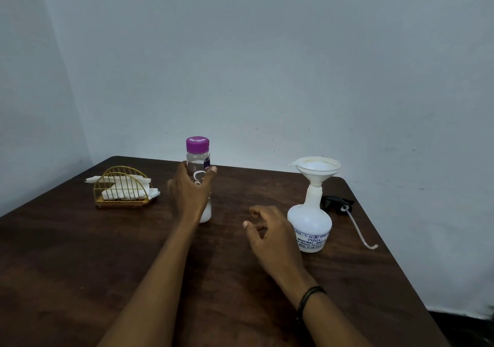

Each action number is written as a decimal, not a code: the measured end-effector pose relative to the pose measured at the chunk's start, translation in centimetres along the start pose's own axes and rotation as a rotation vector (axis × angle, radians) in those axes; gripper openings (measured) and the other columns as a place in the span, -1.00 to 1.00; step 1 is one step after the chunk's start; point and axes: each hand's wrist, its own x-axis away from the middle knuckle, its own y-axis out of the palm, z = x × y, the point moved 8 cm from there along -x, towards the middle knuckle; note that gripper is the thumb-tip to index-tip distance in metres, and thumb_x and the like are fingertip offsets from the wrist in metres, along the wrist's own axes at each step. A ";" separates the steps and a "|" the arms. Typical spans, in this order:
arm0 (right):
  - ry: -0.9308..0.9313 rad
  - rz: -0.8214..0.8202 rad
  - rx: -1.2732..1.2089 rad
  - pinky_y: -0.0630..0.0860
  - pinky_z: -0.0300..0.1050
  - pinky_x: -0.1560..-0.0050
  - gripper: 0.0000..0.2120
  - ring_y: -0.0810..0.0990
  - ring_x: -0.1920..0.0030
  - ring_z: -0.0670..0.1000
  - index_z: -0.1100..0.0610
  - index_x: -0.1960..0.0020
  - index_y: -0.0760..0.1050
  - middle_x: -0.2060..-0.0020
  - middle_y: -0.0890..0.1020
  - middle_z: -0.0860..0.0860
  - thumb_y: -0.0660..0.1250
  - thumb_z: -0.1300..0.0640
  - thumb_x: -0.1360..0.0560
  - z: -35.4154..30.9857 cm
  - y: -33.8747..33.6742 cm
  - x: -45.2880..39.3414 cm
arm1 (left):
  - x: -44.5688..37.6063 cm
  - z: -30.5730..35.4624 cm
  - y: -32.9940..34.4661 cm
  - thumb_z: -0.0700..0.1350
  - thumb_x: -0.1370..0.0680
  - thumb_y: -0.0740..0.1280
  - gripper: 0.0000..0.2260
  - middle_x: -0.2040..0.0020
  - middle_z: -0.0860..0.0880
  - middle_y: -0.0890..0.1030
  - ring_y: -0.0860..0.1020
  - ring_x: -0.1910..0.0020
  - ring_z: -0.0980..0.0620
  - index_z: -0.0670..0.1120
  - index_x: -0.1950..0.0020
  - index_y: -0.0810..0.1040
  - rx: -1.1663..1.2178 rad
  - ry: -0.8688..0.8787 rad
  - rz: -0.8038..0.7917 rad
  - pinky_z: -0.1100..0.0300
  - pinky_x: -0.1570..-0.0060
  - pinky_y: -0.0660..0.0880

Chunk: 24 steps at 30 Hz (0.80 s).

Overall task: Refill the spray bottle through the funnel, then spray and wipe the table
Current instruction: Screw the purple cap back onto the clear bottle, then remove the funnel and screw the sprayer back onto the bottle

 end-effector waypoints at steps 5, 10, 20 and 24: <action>-0.079 0.177 0.013 0.54 -0.37 0.19 -0.73 0.60 0.16 -0.19 0.08 -0.22 0.56 -0.07 0.58 -0.10 0.39 0.12 -0.53 -0.9 -2.7 -0.5 | 0.6 1.6 -1.4 0.24 -0.47 0.40 -0.36 -0.32 -0.13 0.51 0.42 -0.30 -0.16 -0.09 -0.41 0.36 -0.042 0.053 0.136 0.03 -0.16 0.39; -0.198 0.490 0.014 0.44 -0.46 0.22 -0.81 0.54 0.20 -0.17 0.20 -0.09 0.60 0.10 0.58 -0.02 0.41 0.31 -0.48 -1.8 -7.6 -0.5 | 2.5 6.3 -3.7 -0.10 -0.54 0.40 -0.75 -0.08 -0.19 0.57 0.49 -0.05 -0.07 -0.22 -0.14 0.53 0.169 0.393 0.385 0.42 -0.06 0.32; -0.124 0.834 -0.107 0.51 -0.10 0.10 -0.65 0.50 0.04 0.06 0.22 -0.22 0.41 -0.08 0.37 -0.18 0.30 0.20 -0.45 0.8 -13.1 -0.3 | 6.4 10.4 6.6 0.02 -0.58 0.35 -0.80 0.31 -0.03 0.62 0.52 0.37 0.05 -0.04 0.18 0.58 0.442 0.120 -0.329 0.12 0.30 0.46; -0.062 0.748 -0.115 0.55 0.14 -0.10 -0.51 0.50 -0.18 0.11 0.18 -0.38 0.33 -0.26 0.43 0.07 0.26 0.20 -0.46 2.0 -12.8 -0.9 | 8.0 11.3 10.0 0.10 -0.63 0.26 -0.62 0.19 -0.15 0.67 0.48 0.41 0.13 -0.22 -0.01 0.61 0.496 -0.168 -0.601 0.27 0.39 0.43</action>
